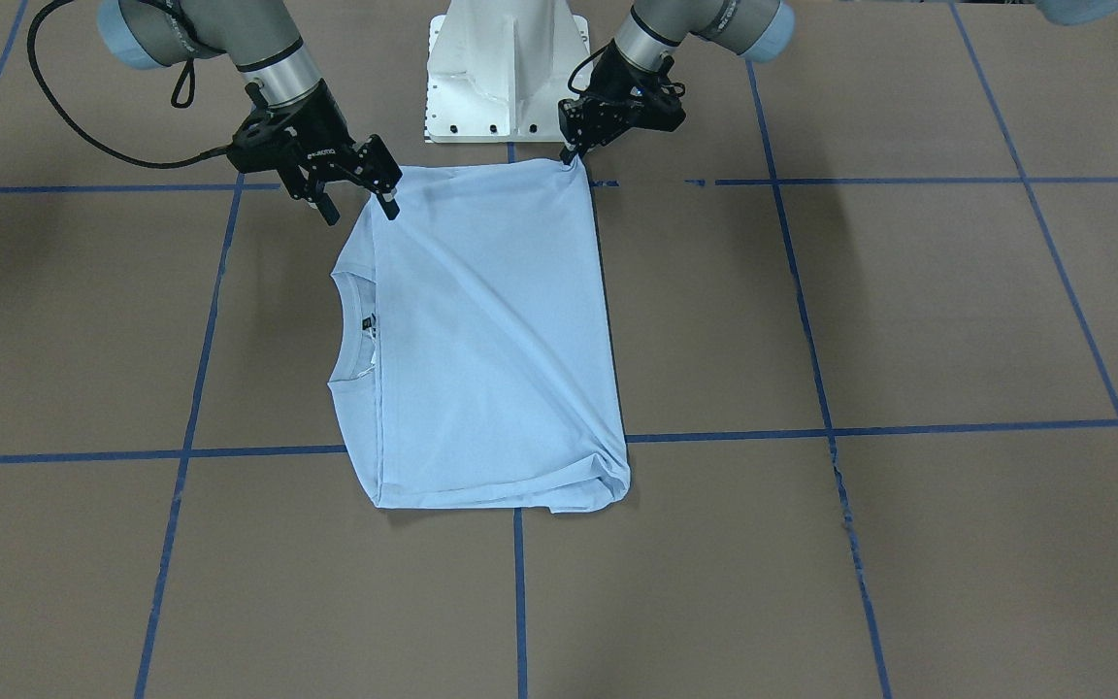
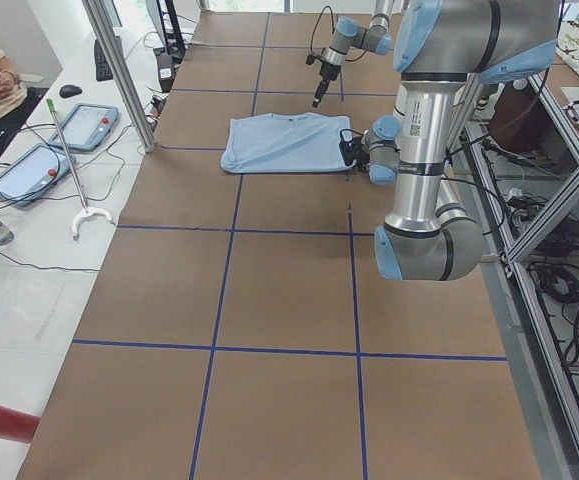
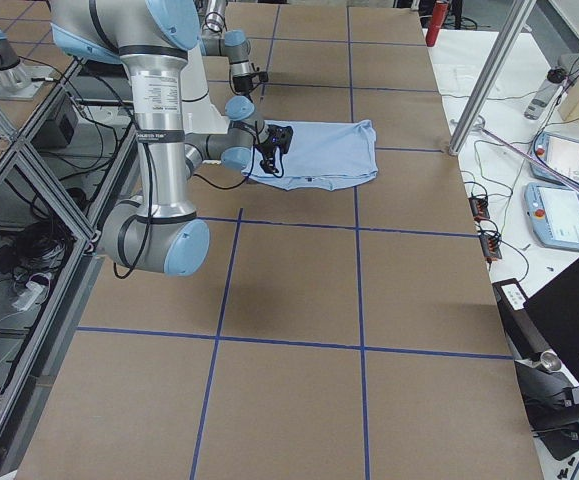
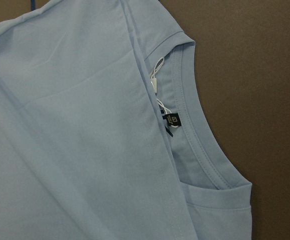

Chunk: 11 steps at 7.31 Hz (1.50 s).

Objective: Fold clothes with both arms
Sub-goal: 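Grasp the two near corners of the shirt with both grippers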

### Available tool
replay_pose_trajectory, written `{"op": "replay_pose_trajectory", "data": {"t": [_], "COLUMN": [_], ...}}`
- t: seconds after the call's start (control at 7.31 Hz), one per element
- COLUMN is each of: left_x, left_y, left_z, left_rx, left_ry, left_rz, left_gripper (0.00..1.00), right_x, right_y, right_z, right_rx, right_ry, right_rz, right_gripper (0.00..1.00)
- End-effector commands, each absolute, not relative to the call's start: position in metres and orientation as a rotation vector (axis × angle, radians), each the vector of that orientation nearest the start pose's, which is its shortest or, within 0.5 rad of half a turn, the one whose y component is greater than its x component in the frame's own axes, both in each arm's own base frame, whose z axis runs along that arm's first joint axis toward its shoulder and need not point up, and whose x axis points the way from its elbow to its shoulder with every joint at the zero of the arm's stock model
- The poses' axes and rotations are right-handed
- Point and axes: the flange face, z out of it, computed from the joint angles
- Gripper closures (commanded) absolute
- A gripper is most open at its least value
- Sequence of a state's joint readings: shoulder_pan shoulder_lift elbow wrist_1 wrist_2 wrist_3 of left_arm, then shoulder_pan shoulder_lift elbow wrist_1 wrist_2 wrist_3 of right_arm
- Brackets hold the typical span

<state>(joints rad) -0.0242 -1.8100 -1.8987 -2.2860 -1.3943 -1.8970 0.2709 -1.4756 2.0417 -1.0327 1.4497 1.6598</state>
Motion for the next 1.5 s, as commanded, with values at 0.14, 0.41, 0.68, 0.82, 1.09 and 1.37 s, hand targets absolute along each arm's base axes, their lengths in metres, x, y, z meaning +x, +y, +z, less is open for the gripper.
{"op": "replay_pose_trajectory", "data": {"t": [0.14,0.41,0.68,0.82,1.09,1.37], "left_x": [0.550,0.551,0.551,0.551,0.551,0.551], "left_y": [-0.163,-0.162,-0.158,-0.158,-0.158,-0.158], "left_z": [0.296,0.297,0.296,0.296,0.296,0.296], "left_rx": [-0.041,-0.044,-0.054,-0.054,-0.054,-0.054], "left_ry": [1.300,1.299,1.300,1.301,1.303,1.303], "left_rz": [-0.408,-0.407,-0.409,-0.409,-0.409,-0.409], "left_gripper": [1.00,1.00,1.00,1.00,1.00,1.00], "right_x": [-0.465,-0.483,-0.505,-0.518,-0.523,-0.523], "right_y": [-0.250,-0.223,-0.215,-0.202,-0.198,-0.198], "right_z": [0.337,0.348,0.333,0.327,0.338,0.343], "right_rx": [0.135,0.099,0.081,0.072,0.085,0.089], "right_ry": [-1.039,-0.949,-0.869,-0.845,-0.822,-0.813], "right_rz": [0.565,0.607,0.633,0.620,0.613,0.612], "right_gripper": [0.00,0.00,0.04,0.06,0.09,0.15]}}
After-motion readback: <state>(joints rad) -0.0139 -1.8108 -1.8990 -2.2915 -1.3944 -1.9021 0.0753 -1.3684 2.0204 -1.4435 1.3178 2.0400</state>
